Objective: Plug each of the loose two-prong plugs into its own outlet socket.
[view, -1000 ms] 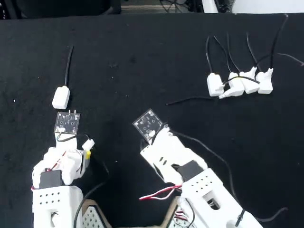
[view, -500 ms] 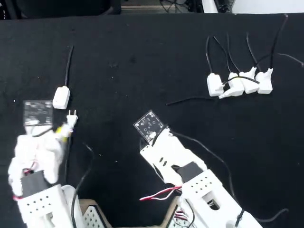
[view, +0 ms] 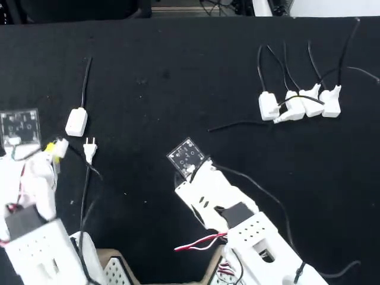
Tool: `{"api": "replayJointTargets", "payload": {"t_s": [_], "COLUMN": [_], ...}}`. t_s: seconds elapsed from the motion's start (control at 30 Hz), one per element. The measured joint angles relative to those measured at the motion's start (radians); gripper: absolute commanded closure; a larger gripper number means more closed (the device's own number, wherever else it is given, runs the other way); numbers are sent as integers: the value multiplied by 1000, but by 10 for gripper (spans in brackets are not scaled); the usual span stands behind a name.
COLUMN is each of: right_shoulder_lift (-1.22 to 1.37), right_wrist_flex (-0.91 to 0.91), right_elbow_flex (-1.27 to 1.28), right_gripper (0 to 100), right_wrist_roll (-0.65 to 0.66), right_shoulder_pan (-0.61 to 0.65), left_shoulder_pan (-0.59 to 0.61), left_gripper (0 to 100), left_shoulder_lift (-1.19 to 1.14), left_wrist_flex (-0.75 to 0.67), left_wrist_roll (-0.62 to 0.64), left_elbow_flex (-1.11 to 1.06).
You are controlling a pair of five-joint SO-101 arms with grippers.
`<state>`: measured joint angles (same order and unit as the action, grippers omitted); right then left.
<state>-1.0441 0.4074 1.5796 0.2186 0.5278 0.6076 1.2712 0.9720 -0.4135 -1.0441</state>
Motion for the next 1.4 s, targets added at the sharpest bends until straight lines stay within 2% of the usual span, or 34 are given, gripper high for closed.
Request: {"api": "replayJointTargets", "payload": {"t_s": [0.47, 0.67, 0.9, 1.13, 1.4], "right_shoulder_lift": [0, 0, 0, 0, 0], "right_wrist_flex": [0, 0, 0, 0, 0], "right_elbow_flex": [0, 0, 0, 0, 0], "right_gripper": [762, 762, 762, 762, 762], "right_wrist_roll": [0, 0, 0, 0, 0], "right_shoulder_pan": [0, 0, 0, 0, 0], "left_shoulder_pan": [0, -8, -94, -160, -181], "left_gripper": [783, 779, 778, 728, 729], "left_shoulder_lift": [-786, -1039, -1269, -1482, -1788], "left_wrist_flex": [-21, -21, -20, 138, 376], "left_wrist_roll": [-8, -6, -6, -6, -6], "left_elbow_flex": [402, 552, 723, 1013, 1447]}}
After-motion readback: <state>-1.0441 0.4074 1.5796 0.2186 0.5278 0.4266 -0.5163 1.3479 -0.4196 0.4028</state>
